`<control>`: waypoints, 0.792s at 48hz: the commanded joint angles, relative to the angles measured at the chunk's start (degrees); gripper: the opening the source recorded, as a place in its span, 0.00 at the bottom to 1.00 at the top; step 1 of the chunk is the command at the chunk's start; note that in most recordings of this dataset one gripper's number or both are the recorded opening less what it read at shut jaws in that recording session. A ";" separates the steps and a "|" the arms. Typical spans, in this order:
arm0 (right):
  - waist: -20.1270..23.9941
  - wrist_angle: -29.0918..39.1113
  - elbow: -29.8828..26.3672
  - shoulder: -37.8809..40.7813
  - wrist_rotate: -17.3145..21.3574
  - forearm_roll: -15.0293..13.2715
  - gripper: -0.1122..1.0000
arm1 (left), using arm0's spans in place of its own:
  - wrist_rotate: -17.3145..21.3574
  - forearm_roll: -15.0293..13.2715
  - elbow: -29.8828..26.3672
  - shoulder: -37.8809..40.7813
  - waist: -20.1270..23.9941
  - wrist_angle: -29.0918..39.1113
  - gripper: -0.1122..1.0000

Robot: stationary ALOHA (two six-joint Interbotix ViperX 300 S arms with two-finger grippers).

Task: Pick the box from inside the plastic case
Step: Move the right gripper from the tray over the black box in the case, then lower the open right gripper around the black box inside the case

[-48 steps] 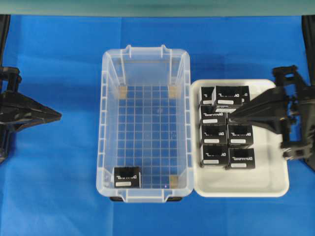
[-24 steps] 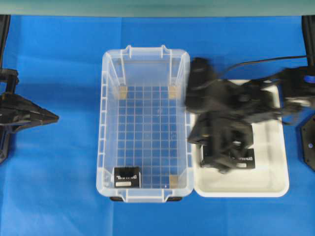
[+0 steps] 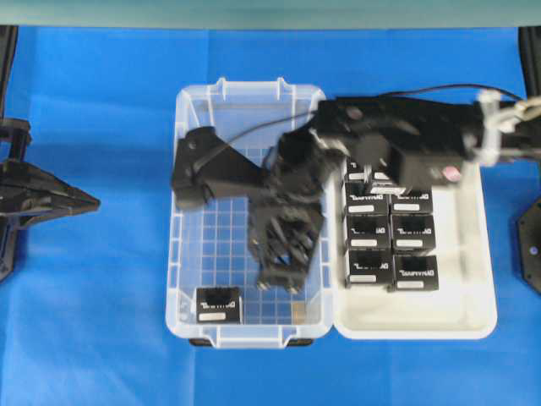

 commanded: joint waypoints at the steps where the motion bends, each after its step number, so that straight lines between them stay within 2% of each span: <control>1: -2.11 -0.18 -0.97 2.11 -3.08 4.75 0.17 | -0.09 0.18 -1.58 0.26 0.09 -0.26 0.04; 6: -3.34 -0.09 -0.97 3.87 -6.06 6.77 0.22 | -0.09 0.18 -1.67 0.26 0.09 -0.26 0.04; 10: -3.52 0.00 -0.97 5.27 -6.68 7.47 0.32 | -0.09 0.18 -1.58 0.26 0.09 -0.26 0.05; 20: -2.02 -3.25 -0.26 7.82 -7.82 7.12 0.83 | -0.09 0.18 -1.58 0.09 0.09 -0.26 0.04; 24: -1.23 -5.80 -0.09 8.79 -8.44 7.12 0.96 | -0.09 0.18 -1.67 0.00 0.09 -0.26 0.04; 27: -0.62 -7.12 0.00 9.67 -8.61 7.21 1.00 | -0.09 0.18 -1.58 0.00 0.09 -0.26 0.05; 38: 2.02 -9.58 0.00 13.18 -8.70 7.21 0.99 | -0.09 0.18 -1.67 -0.09 0.09 1.67 0.04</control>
